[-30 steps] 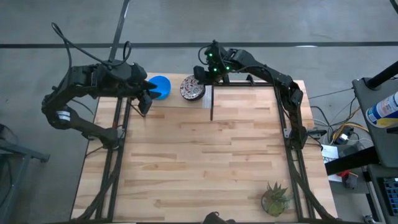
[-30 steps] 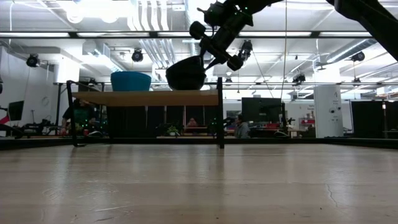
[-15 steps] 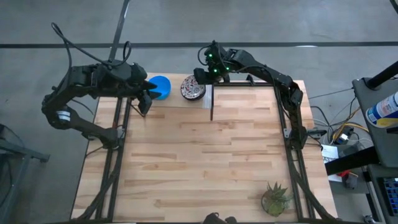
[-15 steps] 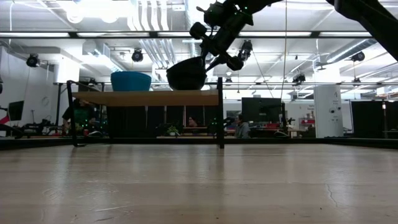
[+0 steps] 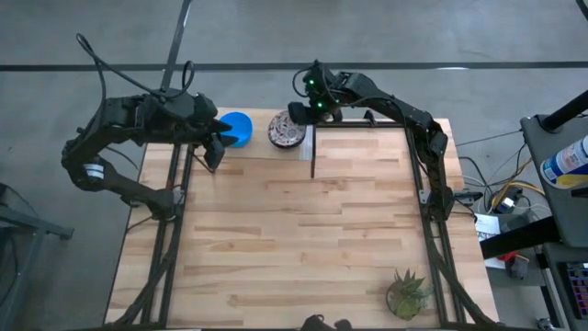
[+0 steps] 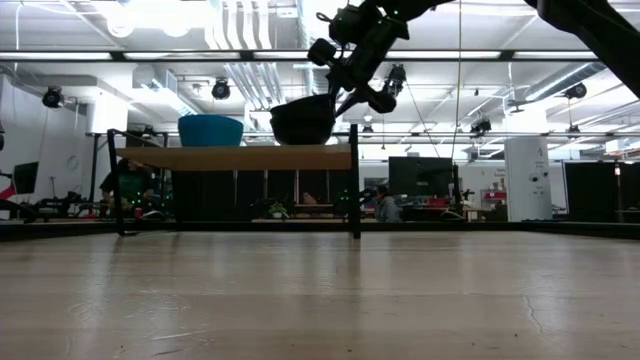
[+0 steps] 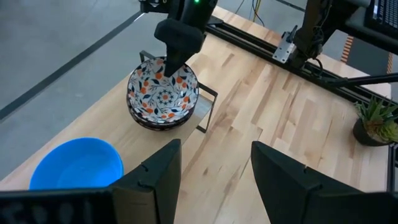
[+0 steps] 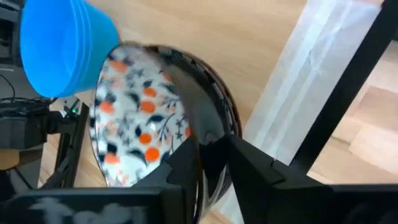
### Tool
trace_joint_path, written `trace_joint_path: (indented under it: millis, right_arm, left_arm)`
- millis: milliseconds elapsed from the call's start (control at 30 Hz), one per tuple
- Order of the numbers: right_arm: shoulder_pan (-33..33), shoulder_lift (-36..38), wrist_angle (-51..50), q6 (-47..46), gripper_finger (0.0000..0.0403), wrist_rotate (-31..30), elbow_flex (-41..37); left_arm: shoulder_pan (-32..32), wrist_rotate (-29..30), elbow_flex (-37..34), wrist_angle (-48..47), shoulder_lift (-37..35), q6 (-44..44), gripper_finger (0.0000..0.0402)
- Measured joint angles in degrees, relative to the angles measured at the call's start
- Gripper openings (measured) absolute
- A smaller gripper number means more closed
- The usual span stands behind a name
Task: Pick & Place Mini bowls
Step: Stack the white patterned bowl on top of the white patterned bowls on the shelf, then return to Home Position
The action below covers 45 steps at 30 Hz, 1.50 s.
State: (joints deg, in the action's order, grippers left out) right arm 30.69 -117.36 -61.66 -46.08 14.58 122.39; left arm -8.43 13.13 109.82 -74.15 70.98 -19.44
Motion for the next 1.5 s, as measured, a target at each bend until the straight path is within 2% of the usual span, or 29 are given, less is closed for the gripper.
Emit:
trace_joint_path:
  millis: [167, 300, 1133, 1500]
  right_arm:
    - [0.0, 0.0, 2.5, 0.4, 0.007, -1.3, 0.8]
    - [0.0, 0.0, 5.4, -0.2, 0.0086, -1.3, 0.8]
    - [-0.1, 0.1, 1.8, 0.1, 0.0161, -1.3, 1.4]
    - [-0.4, 0.3, -0.3, 1.5, 0.0162, -1.7, 3.1]
  left_arm:
    - [0.0, 0.0, 0.0, 0.0, 0.0, 0.0, 0.0186]
    - [0.0, 0.0, 0.0, 0.0, 0.0, 0.0, 0.0186]
    - [0.0, 0.0, 0.0, 0.0, -0.1, 0.3, 0.0186]
    - [0.0, -0.2, -0.3, -2.3, -0.1, 1.4, 0.0186]
